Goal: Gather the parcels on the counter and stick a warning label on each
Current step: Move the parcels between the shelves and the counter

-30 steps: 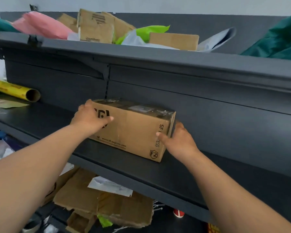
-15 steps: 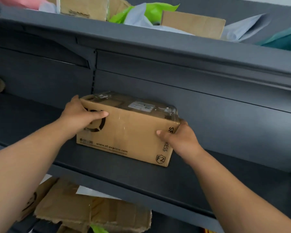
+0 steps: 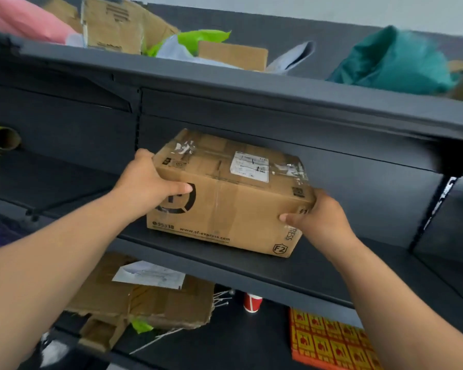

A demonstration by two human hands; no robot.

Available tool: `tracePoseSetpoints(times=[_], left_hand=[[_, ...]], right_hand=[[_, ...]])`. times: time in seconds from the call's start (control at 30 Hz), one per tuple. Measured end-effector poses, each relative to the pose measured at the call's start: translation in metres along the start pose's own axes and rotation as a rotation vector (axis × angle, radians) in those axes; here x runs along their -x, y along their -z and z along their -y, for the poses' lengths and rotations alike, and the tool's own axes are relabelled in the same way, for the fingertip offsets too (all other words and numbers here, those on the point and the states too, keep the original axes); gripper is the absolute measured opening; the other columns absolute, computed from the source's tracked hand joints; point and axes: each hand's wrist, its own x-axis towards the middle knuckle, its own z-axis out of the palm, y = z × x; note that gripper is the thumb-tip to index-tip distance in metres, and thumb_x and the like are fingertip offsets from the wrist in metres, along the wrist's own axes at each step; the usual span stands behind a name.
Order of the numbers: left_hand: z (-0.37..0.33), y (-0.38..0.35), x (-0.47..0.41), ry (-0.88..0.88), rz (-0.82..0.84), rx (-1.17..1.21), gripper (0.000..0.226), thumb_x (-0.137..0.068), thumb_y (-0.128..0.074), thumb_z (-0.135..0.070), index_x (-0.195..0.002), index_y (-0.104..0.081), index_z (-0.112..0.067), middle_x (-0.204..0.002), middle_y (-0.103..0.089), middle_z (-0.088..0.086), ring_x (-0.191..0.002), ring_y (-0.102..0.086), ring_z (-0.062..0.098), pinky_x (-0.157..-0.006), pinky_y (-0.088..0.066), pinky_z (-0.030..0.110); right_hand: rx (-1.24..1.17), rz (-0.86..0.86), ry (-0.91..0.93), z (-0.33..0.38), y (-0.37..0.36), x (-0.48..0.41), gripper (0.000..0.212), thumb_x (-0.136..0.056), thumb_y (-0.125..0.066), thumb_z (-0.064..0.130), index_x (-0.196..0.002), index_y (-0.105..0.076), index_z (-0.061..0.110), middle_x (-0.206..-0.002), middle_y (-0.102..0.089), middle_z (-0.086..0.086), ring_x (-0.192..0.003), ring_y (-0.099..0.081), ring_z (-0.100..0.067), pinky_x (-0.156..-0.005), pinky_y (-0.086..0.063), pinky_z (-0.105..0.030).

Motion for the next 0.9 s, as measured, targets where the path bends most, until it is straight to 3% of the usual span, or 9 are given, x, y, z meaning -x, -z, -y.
tracePoseSetpoints(times=[0.13, 0.3, 0.37, 0.47, 0.6, 0.77, 0.9], left_hand=[[-0.041, -0.020, 0.071, -0.061, -0.055, -0.044, 0.078, -0.056, -0.087, -0.043, -0.115, -0.040, -0.023, -0.099, -0.054, -0.007, -0.090, -0.055, 0.014, -0.057, -0.044, 0.027], [-0.080, -0.046, 0.151, -0.124, -0.031, -0.016, 0.077, -0.062, -0.084, -0.039, -0.126, -0.043, -0.030, -0.106, -0.057, -0.012, -0.097, -0.054, 0.012, -0.061, -0.047, 0.028], [-0.097, -0.054, 0.177, -0.140, -0.021, -0.008, 0.074, -0.062, -0.084, -0.039, -0.123, -0.043, -0.032, -0.102, -0.056, -0.015, -0.096, -0.055, 0.011, -0.061, -0.047, 0.028], [-0.123, -0.063, 0.210, -0.177, 0.009, -0.007, 0.072, -0.062, -0.084, -0.040, -0.122, -0.043, -0.034, -0.098, -0.053, -0.020, -0.095, -0.054, 0.010, -0.061, -0.047, 0.029], [-0.155, -0.077, 0.253, -0.240, 0.093, 0.047, 0.073, -0.062, -0.083, -0.040, -0.122, -0.043, -0.034, -0.100, -0.052, -0.021, -0.099, -0.054, 0.011, -0.071, -0.055, 0.040], [-0.184, -0.100, 0.314, -0.339, 0.207, 0.129, 0.077, -0.063, -0.083, -0.039, -0.129, -0.042, -0.029, -0.098, -0.050, -0.024, -0.099, -0.051, 0.008, -0.062, -0.042, 0.023], [-0.200, -0.119, 0.369, -0.377, 0.311, 0.181, 0.076, -0.063, -0.082, -0.041, -0.127, -0.043, -0.029, -0.101, -0.051, -0.021, -0.100, -0.051, 0.009, -0.063, -0.041, 0.023]], right_hand=[[0.050, -0.058, 0.043, -0.032, 0.057, 0.039, 0.073, -0.067, -0.084, 0.030, -0.128, -0.043, 0.023, -0.086, -0.049, 0.023, -0.075, -0.050, 0.002, -0.056, -0.038, -0.015], [0.041, -0.058, 0.053, -0.067, 0.127, 0.089, 0.098, -0.068, -0.084, 0.032, -0.146, -0.025, 0.023, -0.106, -0.050, 0.016, -0.093, -0.051, -0.008, -0.072, -0.044, -0.022], [0.033, -0.054, 0.040, -0.076, 0.155, 0.109, 0.095, -0.068, -0.084, 0.032, -0.144, -0.028, 0.025, -0.109, -0.054, 0.015, -0.094, -0.053, -0.009, -0.073, -0.046, -0.024], [0.039, -0.070, 0.028, -0.088, 0.197, 0.139, 0.078, -0.068, -0.083, 0.029, -0.131, -0.038, 0.029, -0.096, -0.054, 0.023, -0.091, -0.056, -0.007, -0.067, -0.047, -0.023], [0.057, -0.158, 0.001, -0.104, 0.249, 0.192, 0.070, -0.068, -0.083, 0.029, -0.123, -0.040, 0.034, -0.092, -0.052, 0.027, -0.083, -0.054, 0.001, -0.061, -0.044, -0.019], [0.135, -0.284, -0.071, -0.119, 0.309, 0.275, 0.067, -0.069, -0.081, 0.028, -0.120, -0.037, 0.037, -0.093, -0.049, 0.027, -0.088, -0.054, -0.007, -0.065, -0.050, -0.025], [0.222, -0.350, -0.154, -0.127, 0.353, 0.347, 0.063, -0.068, -0.080, 0.029, -0.115, -0.039, 0.038, -0.092, -0.049, 0.028, -0.086, -0.053, -0.005, -0.064, -0.045, -0.023]])
